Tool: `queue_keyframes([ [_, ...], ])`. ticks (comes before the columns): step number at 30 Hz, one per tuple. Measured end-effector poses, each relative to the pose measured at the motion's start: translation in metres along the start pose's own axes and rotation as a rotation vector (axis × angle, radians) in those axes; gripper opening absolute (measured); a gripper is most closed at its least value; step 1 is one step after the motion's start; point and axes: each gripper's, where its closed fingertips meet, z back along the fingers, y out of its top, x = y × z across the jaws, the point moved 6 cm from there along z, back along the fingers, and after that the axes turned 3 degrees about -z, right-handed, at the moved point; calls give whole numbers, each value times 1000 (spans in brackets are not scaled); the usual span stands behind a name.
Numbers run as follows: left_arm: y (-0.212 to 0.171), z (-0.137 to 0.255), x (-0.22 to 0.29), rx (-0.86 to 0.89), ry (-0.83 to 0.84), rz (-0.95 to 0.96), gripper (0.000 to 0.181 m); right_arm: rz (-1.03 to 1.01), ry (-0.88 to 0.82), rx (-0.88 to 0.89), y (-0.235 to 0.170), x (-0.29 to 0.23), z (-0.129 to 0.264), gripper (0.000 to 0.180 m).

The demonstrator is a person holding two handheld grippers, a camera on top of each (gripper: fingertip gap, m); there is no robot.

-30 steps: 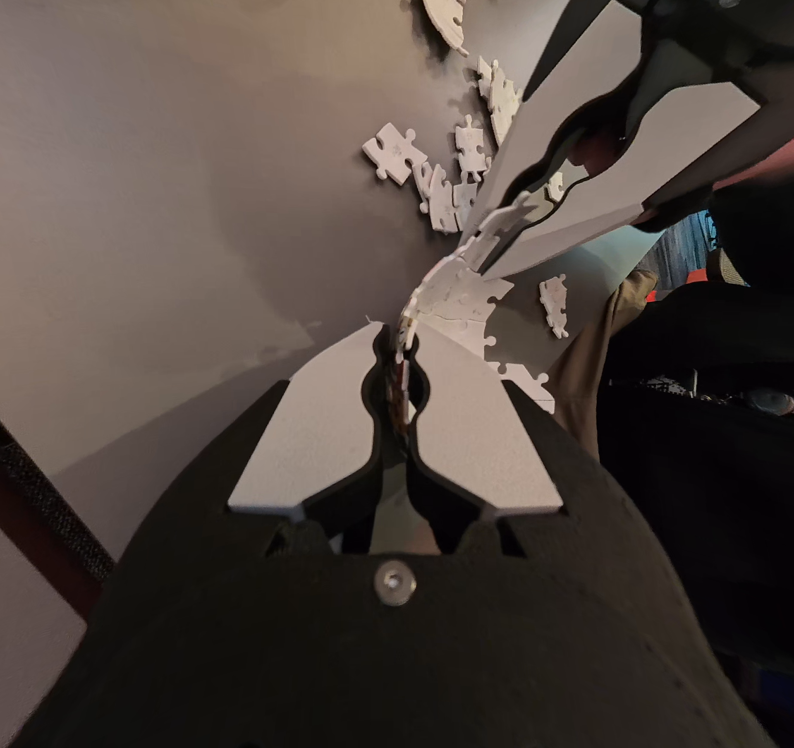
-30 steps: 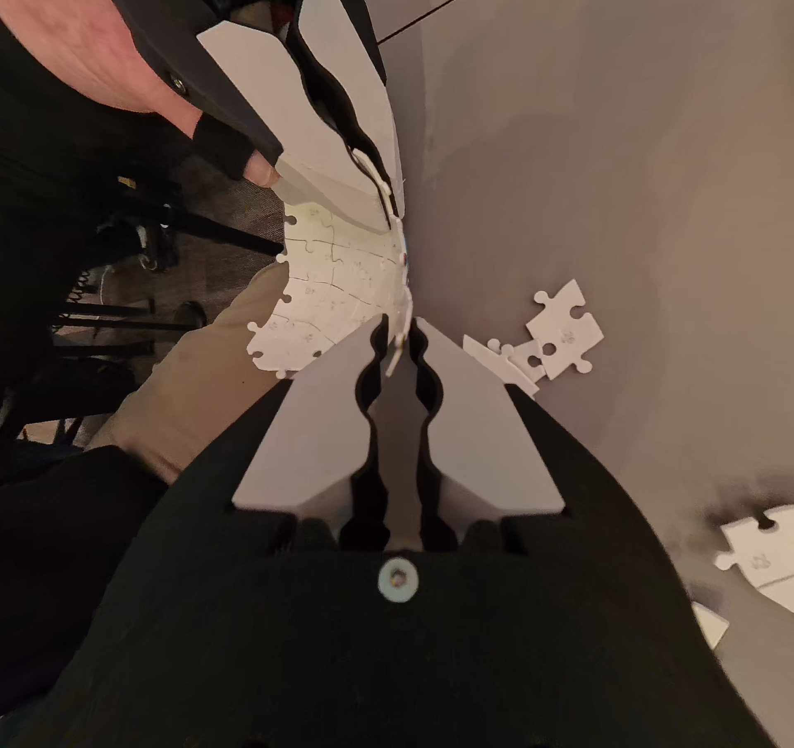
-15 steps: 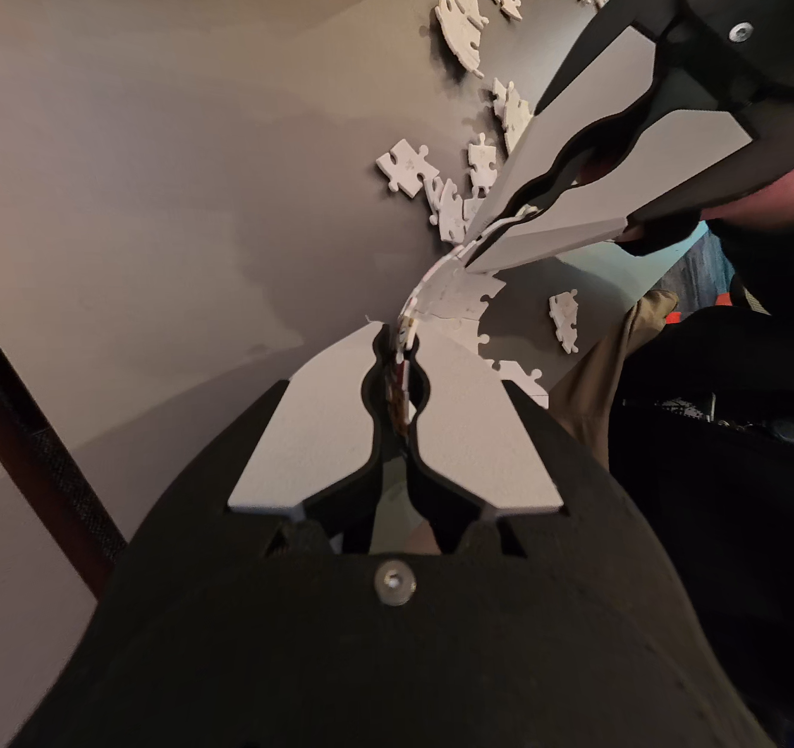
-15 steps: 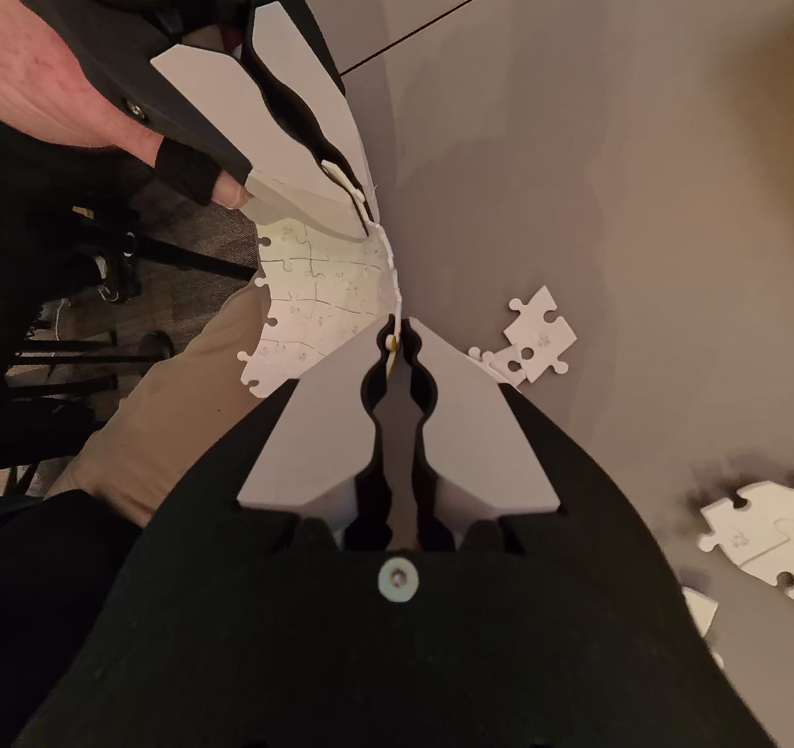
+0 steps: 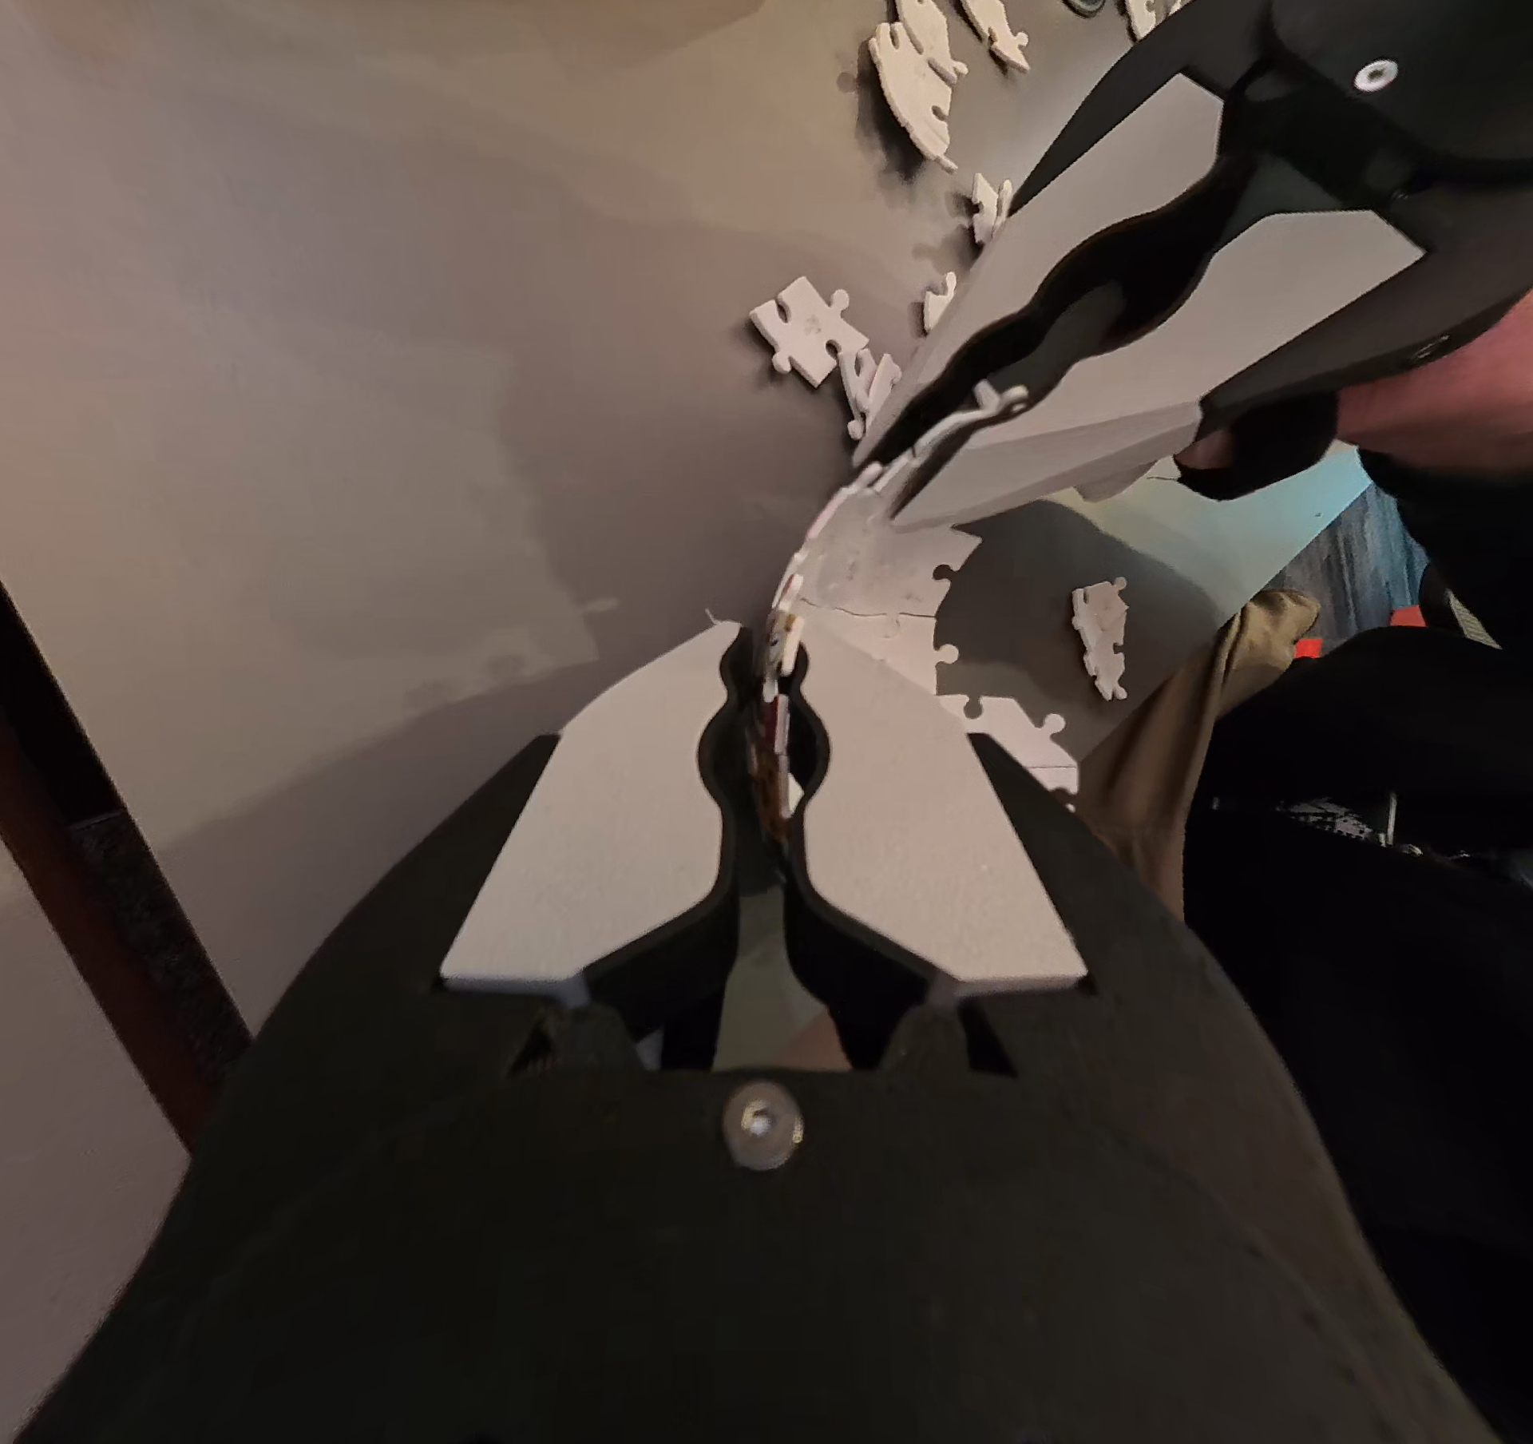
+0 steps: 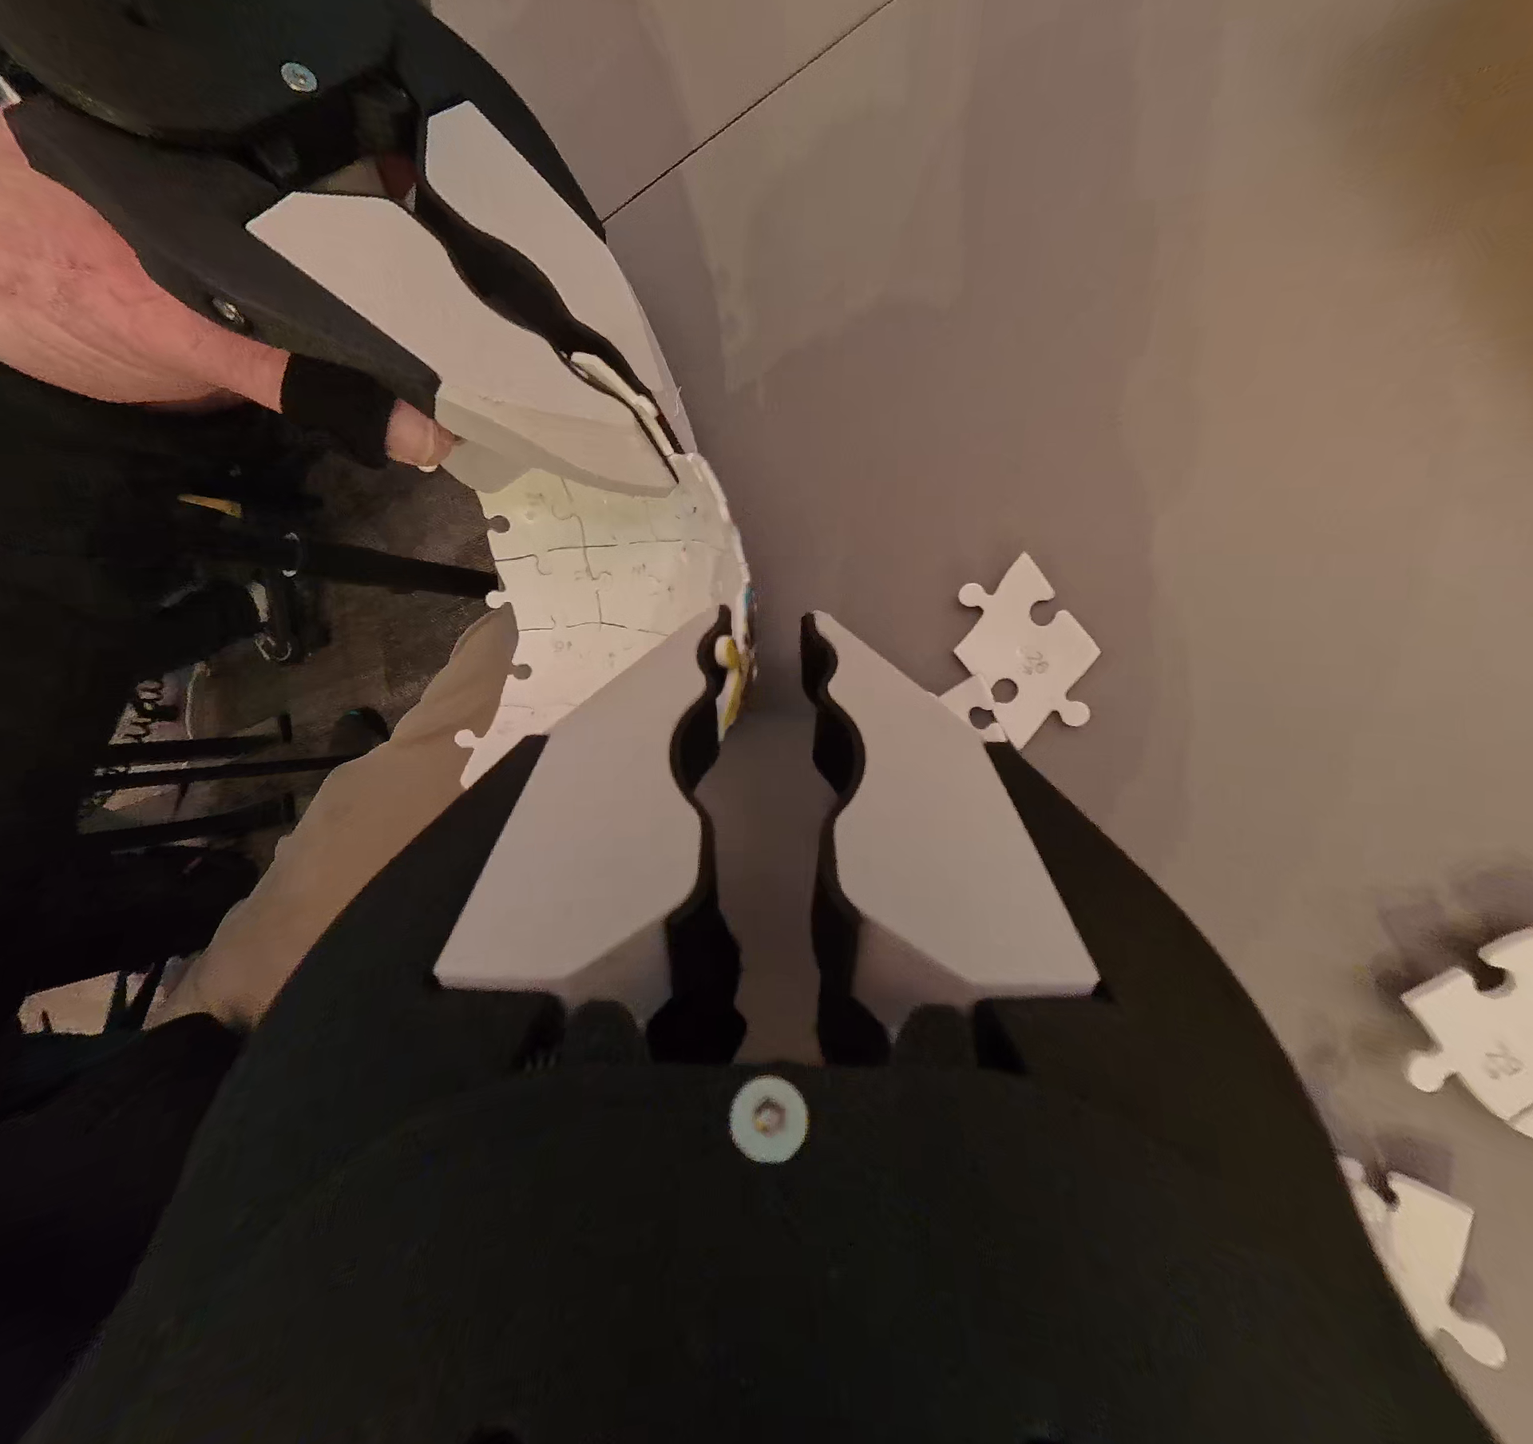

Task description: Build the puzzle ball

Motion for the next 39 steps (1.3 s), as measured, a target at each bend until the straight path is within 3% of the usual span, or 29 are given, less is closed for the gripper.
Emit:
queue_keyframes([
  [3, 0, 0, 1, 4, 0, 1, 6, -16, 24, 4, -2, -2, -3, 15],
  [7, 1, -2, 2, 5, 2, -2, 6, -2, 21, 29, -2, -3, -4, 3],
  [17, 1, -2, 2, 4, 1, -1, 5, -18, 14, 40, -4, -2, -5, 2],
  [19, 0, -2, 1, 1, -2, 1, 5, -21, 28, 34, -4, -3, -5, 3],
  [21, 0, -2, 0, 13, -6, 9, 6, -17, 27, 36, -4, -3, -4, 20],
  [24, -1, -2, 0, 18, -7, 14, 6, -10, 35, 40, -4, -4, 0, 23],
  [33, -3, 0, -1, 26, -7, 23, 7, 24, 48, 122, -10, 4, 55, 25],
  [39, -3, -1, -1, 27, -17, 26, 11, 136, 36, 29, -46, -3, 84, 28],
])
